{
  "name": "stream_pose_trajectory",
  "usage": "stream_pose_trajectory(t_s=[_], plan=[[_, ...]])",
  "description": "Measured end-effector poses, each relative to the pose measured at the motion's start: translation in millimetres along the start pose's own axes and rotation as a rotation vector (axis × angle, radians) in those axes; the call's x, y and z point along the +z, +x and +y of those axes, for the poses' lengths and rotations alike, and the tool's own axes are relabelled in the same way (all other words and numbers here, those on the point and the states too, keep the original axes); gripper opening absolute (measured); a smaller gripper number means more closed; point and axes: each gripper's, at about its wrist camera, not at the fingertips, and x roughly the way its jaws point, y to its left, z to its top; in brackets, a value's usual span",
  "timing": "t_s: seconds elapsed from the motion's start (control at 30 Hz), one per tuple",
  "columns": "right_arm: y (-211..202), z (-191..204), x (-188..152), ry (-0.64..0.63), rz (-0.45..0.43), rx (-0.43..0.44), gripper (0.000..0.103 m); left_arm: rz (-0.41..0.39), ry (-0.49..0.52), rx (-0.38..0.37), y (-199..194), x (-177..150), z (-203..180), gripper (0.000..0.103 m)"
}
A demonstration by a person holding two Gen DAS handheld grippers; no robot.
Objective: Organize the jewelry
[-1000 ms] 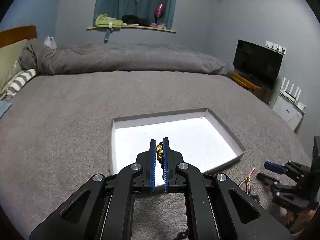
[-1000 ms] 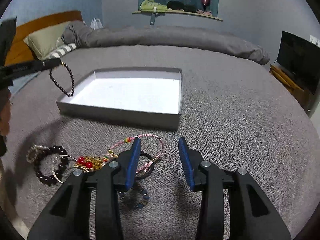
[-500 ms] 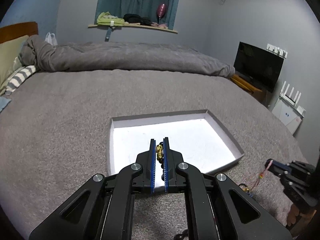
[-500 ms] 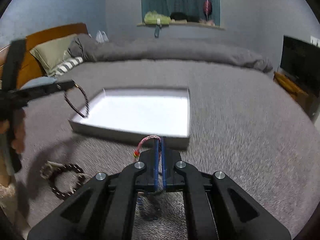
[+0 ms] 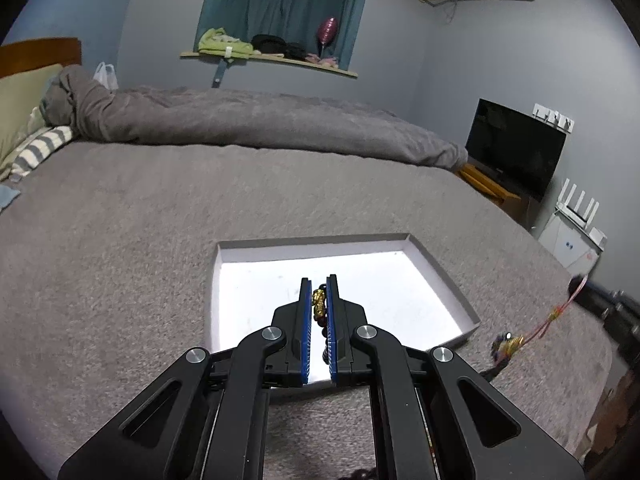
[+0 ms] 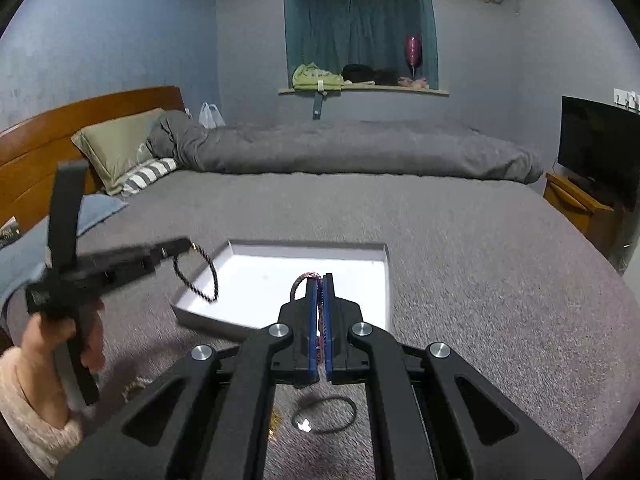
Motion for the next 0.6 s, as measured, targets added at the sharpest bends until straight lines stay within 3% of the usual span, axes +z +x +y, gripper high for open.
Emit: stream_pose_trajectory(t_s=[0.27,0.33,0.43,0.6], plan=[[-6.3,6.5,9.6,0.032,-0.029,0.06,0.002,0.007,-0.016,0.0,2.2,-0.5,13.1,0.007],[-7.7,10.3,5.2,0.0,-0.029,0.022,0.002,0.005,-0.013,-0.003,1.0,-0.6,13.2,0.007],[-1.3,8.6,-4.2,0.016,0.026,0.065,0.002,0.006,-0.005,-0.004,-0.1,-1.1,9.9,0.007],[15.9,7.8,-39.7,-0.016,0.153,0.06,0.002,0.012,0.014,-0.005,0.8,-4.6,5.0,0.007]])
